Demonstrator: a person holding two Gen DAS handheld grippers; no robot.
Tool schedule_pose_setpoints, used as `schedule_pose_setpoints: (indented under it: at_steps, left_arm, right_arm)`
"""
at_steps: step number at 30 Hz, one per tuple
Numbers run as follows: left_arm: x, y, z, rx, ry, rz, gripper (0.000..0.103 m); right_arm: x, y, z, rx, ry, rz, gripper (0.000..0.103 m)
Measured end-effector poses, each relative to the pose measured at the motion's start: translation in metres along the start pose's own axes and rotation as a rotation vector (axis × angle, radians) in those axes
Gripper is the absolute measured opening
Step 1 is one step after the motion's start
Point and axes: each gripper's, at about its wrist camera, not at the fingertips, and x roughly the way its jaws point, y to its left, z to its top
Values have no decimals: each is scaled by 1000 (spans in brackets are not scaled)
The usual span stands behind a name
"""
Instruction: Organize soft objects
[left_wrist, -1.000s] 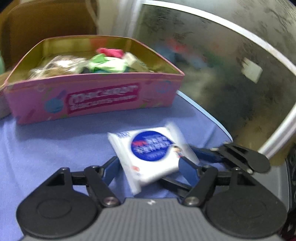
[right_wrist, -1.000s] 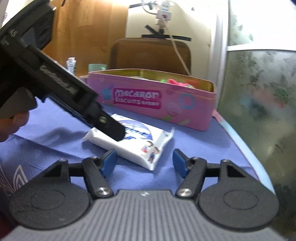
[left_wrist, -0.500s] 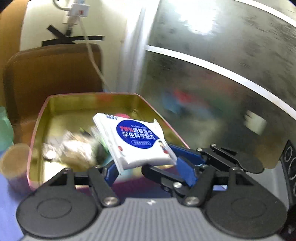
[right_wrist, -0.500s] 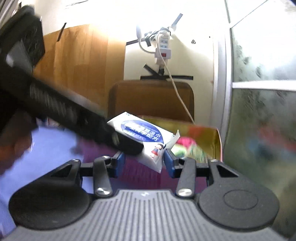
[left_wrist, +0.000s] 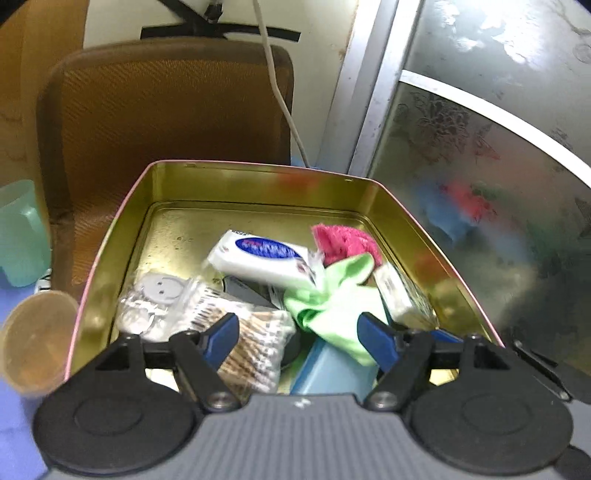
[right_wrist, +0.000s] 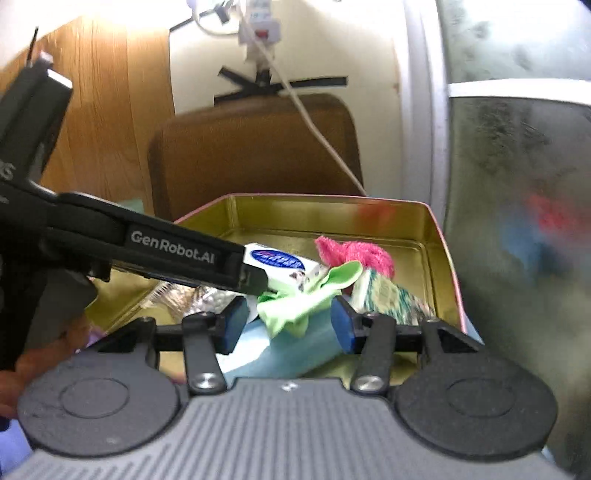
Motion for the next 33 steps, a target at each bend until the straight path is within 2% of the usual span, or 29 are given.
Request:
schedule_pose_setpoints:
  at_steps: [6, 13, 21, 23, 27, 31, 33]
  left_arm:
    - [-44, -8, -20, 48, -32, 88, 75]
    - [-91, -9, -52, 58, -40, 163, 84]
    - [-122, -3, -94, 64, -35, 221, 85]
    - [-128, -1, -103, 56, -37, 227, 95]
    - [-135, 2, -122, 70, -43, 259, 96]
    - [-139, 7, -137, 55, -28, 266, 102]
    - [-140, 9, -144, 52, -20, 274, 103]
  right_arm:
    - [-34, 7, -18, 100, -61, 19, 53]
    - [-70, 15, -30, 205, -107, 33, 56]
    - [-92, 17, -43, 329, -73, 60, 60]
    - [-95, 18, -46, 356, -64, 61, 61]
    - [-99, 27, -53, 368, -43, 62, 65]
    - [-100, 39, -58, 366, -21, 73, 66]
    - [-101, 43, -59, 364, -11, 82, 67]
